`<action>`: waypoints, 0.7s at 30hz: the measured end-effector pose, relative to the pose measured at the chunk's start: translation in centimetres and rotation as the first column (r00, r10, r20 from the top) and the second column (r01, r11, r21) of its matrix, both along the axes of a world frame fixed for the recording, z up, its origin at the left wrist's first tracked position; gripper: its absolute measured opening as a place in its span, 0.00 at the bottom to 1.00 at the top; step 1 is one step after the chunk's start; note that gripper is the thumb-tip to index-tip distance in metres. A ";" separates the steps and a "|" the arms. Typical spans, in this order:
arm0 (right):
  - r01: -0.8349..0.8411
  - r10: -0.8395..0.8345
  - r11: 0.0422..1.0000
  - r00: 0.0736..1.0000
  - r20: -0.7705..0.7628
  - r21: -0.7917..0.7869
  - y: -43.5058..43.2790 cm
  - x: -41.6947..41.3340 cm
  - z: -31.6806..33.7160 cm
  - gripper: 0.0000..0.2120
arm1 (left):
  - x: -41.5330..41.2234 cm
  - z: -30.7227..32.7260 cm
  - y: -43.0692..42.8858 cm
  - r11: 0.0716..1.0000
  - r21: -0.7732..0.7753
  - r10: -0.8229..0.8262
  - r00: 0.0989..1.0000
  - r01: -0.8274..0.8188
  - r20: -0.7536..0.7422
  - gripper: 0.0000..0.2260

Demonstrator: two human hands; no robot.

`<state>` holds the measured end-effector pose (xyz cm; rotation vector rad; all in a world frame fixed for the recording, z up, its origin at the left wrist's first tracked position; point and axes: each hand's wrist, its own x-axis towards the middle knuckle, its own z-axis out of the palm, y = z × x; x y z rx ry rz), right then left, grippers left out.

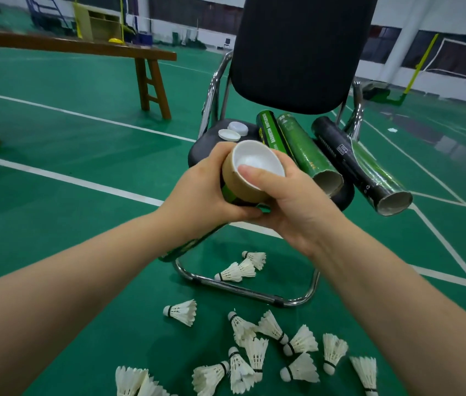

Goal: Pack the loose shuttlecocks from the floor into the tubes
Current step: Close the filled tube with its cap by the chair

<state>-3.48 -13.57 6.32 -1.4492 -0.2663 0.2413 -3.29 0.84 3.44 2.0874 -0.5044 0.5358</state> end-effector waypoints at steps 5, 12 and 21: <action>-0.094 0.083 0.994 0.983 0.164 0.059 -0.7 -0.7 2.2 0.22 | -0.9 3.1 0.2 0.998 0.055 0.000 0.995 -0.005 0.097 0.32; 0.332 -0.096 0.930 0.628 0.772 -0.155 -1.9 0.0 5.3 0.23 | 0.8 7.4 -0.1 0.922 0.271 0.142 0.891 -0.277 0.431 0.32; 0.593 -0.137 0.788 0.432 0.891 -0.166 -4.8 5.2 0.4 0.25 | 6.8 5.1 -4.9 0.903 0.356 0.202 0.969 -0.240 0.140 0.34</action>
